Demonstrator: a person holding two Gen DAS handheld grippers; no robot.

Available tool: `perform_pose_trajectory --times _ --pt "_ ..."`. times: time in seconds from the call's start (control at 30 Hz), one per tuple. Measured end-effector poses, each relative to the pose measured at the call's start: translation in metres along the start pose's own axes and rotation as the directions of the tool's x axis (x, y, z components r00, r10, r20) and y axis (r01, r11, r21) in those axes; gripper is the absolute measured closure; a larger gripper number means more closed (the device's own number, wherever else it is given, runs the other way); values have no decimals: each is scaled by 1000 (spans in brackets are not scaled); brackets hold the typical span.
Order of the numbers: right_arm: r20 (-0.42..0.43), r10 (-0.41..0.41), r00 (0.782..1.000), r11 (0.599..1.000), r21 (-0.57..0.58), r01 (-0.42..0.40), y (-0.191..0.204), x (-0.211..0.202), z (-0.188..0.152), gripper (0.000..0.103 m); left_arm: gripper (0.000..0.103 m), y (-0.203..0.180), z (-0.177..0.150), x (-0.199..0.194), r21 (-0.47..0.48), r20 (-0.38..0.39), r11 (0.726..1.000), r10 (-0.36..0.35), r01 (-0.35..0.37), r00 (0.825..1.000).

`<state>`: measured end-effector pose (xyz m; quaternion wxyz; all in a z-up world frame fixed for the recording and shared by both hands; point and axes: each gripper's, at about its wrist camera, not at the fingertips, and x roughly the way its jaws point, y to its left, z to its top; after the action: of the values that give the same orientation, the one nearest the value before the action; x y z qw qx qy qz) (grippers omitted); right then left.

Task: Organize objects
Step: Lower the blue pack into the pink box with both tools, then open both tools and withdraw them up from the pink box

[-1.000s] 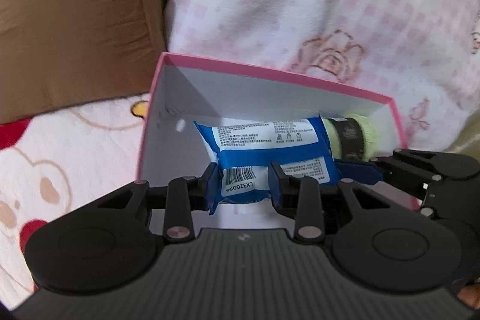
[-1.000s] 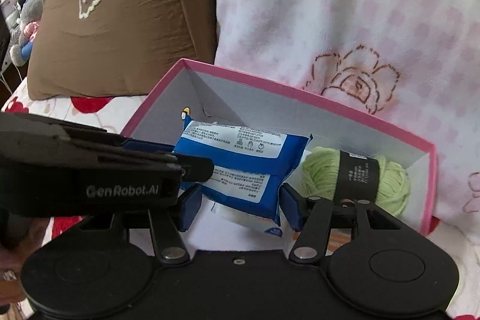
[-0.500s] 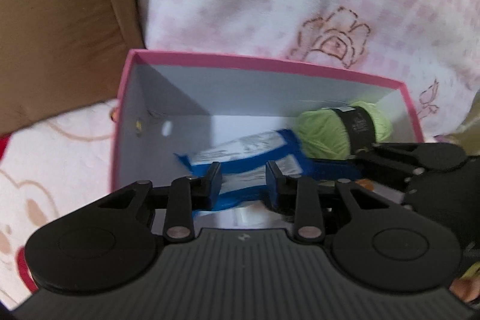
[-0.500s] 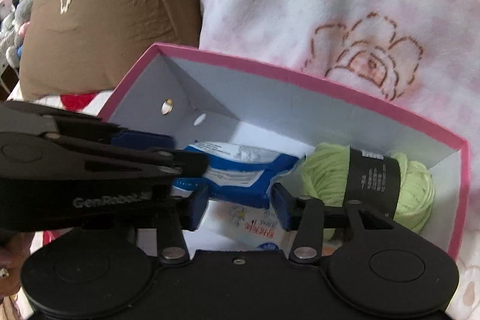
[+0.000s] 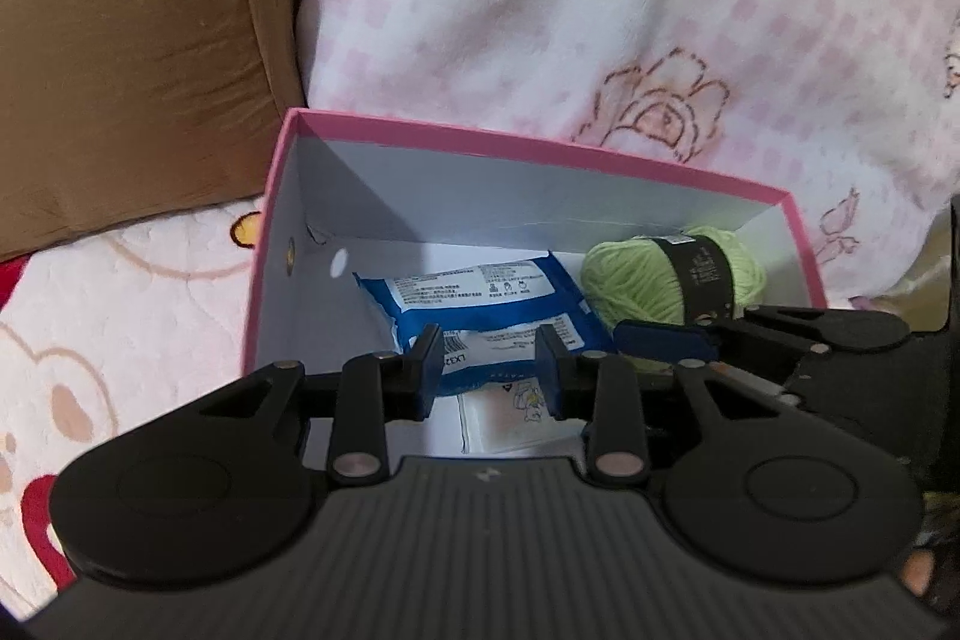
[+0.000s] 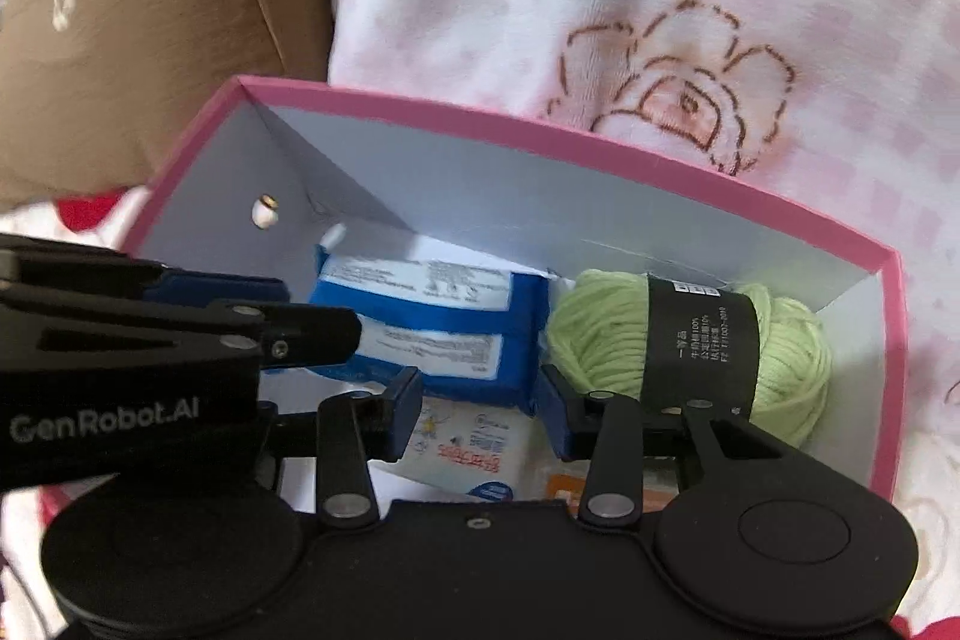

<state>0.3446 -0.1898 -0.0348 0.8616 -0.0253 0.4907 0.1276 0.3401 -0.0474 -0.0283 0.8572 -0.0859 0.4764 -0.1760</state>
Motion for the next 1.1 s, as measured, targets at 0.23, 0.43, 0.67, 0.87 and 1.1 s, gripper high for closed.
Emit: perform_pose_trajectory --times 0.23,0.43,0.67,0.87,1.1 --pt "40 28 999 997 -67 -25 9 -40 -12 48 69 6 -6 -26 -10 -20 999 -45 45 999" --pt "68 46 997 995 -92 -39 19 -69 -20 44 61 -6 -13 -51 35 -74 999 22 -19 997" --pt "82 57 995 990 -134 -45 30 -96 -37 42 48 -24 -23 -88 95 -56 994 49 -44 997" --pt "106 52 993 988 -153 -35 34 -129 -56 40 41 -30 -36 -119 87 -41 995 55 -51 998" --pt "156 46 987 982 -188 -16 44 -167 -73 37 34 -32 -50 -159 102 -24 993 63 -60 998"
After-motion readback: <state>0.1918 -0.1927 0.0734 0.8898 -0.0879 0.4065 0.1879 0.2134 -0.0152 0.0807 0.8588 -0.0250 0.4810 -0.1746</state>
